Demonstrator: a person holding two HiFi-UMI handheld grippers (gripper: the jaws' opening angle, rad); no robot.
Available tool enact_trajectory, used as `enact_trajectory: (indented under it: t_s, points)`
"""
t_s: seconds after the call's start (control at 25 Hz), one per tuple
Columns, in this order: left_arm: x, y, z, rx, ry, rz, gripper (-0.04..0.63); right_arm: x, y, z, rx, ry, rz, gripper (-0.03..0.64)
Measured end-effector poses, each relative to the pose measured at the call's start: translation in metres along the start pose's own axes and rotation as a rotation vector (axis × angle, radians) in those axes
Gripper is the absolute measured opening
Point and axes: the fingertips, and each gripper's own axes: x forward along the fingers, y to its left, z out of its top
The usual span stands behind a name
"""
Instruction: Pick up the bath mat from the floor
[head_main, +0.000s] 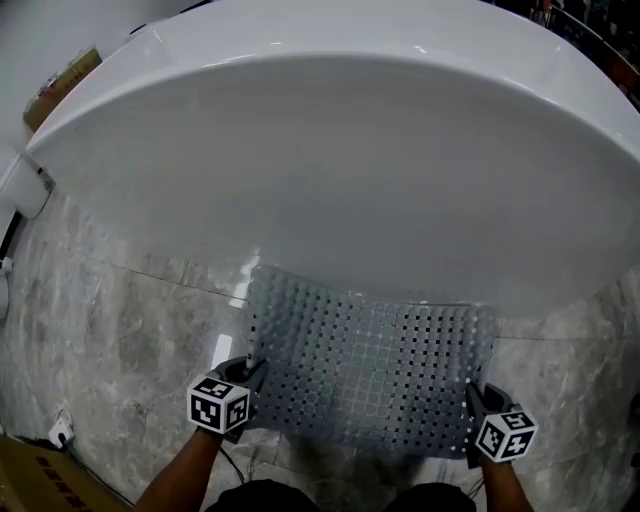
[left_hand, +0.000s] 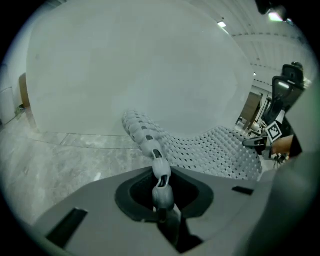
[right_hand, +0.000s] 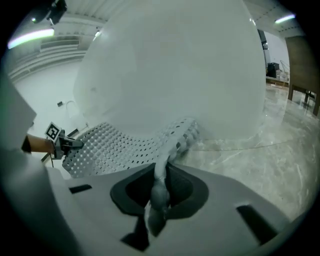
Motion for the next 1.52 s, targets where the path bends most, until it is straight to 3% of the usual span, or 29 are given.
enact_trajectory:
  t_s: [0.24,0.56,0.72,1.52]
  points:
    - [-0.054,-0.023,0.032,0.011,-0.104,-0.006,0.048,-0.043,0.036,0.046,-0.028,-0.087,0.069,0.049]
    - [-0.158,-0.040,0.110,-0.018,-0.215,0.027,0.048,-0.132,0.075,0.130,0.001,-0.170,0.096,0.049]
    - [-0.212,-0.058,0.154,0.011,-0.248,0.030,0.048,-0.181,0.097,0.178,-0.006,-0.203,0.105,0.048]
    - [-0.483,-0.129,0.353,-0.006,-0.364,0.047,0.046,-0.426,0.195,0.391,0.021,-0.318,0.135,0.046]
